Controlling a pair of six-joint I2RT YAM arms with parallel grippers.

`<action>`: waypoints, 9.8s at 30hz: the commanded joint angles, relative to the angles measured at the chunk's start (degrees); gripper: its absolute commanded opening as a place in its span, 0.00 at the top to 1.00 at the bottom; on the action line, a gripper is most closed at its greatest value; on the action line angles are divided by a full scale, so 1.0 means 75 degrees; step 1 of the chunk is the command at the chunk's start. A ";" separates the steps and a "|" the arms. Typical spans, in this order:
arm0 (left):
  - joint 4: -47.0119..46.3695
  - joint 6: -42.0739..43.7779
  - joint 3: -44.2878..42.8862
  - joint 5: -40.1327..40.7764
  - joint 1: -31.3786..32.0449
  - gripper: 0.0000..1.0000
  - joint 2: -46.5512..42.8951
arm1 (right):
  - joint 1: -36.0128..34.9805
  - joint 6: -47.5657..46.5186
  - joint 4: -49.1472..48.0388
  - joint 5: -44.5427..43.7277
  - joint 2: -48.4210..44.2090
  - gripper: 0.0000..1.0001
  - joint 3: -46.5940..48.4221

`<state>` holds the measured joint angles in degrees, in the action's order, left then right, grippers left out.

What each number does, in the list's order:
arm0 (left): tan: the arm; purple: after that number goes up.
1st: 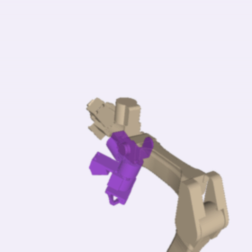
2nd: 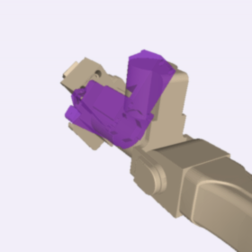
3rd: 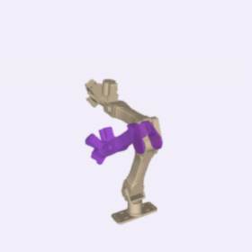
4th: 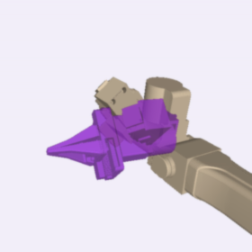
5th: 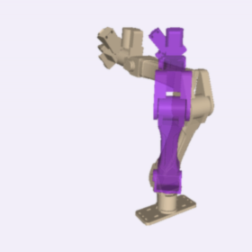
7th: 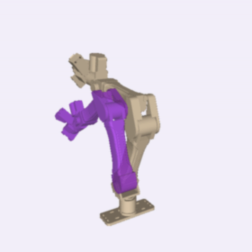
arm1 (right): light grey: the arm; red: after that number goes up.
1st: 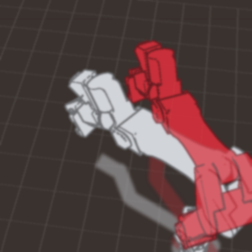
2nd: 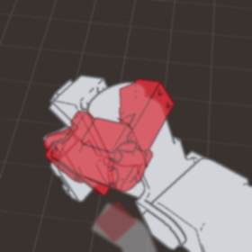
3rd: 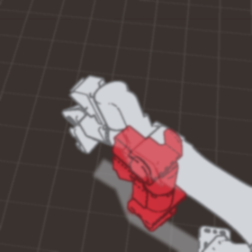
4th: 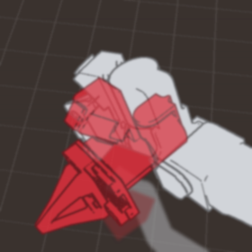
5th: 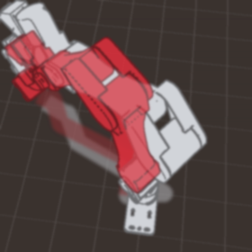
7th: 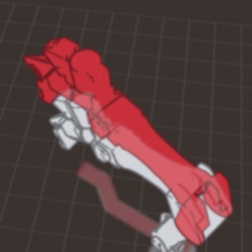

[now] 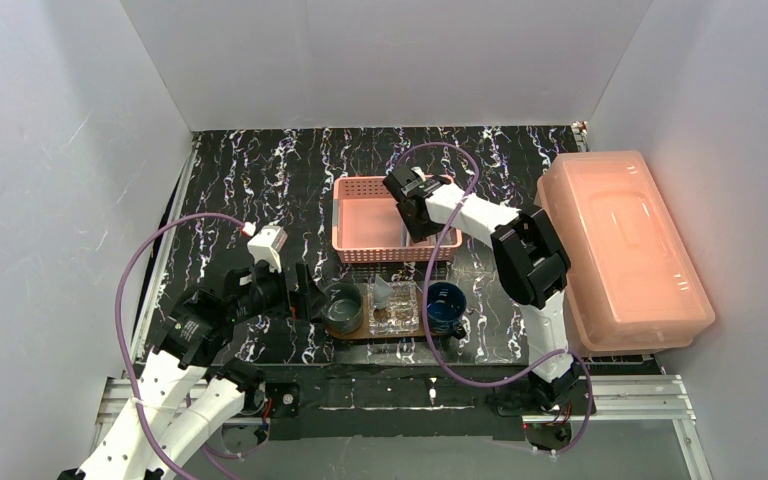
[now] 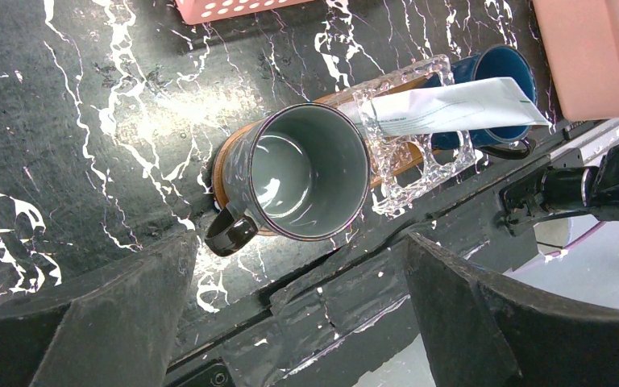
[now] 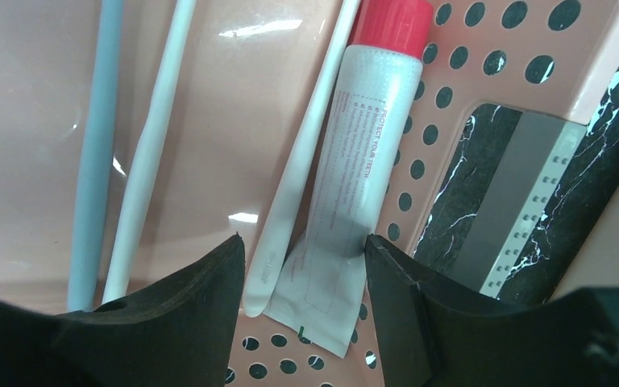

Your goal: Prepare toiletry sets of a toothbrush and toothpaste on the tray

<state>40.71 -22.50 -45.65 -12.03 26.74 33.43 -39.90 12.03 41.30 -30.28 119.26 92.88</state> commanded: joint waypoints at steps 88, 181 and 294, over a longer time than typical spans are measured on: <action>0.1237 -0.1998 -0.3599 -0.2626 -0.0003 0.01 0.1737 | -0.4037 -0.2771 -0.0410 0.2468 -0.6963 0.99 -0.1718; -0.1464 -0.3490 -0.1712 -0.3001 -0.0002 1.00 -0.0608 | -0.2696 0.2873 -0.7088 0.3195 -0.8913 0.35 -0.5163; 0.0064 -0.1434 -0.1607 -0.1457 -0.0002 0.02 -0.0468 | -0.1301 0.0580 -0.0805 0.5443 -0.8193 0.99 -0.1593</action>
<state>37.54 -37.47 -56.23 -25.47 26.65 30.44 -49.28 22.70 22.83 17.08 56.16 72.20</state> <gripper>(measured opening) 0.983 0.044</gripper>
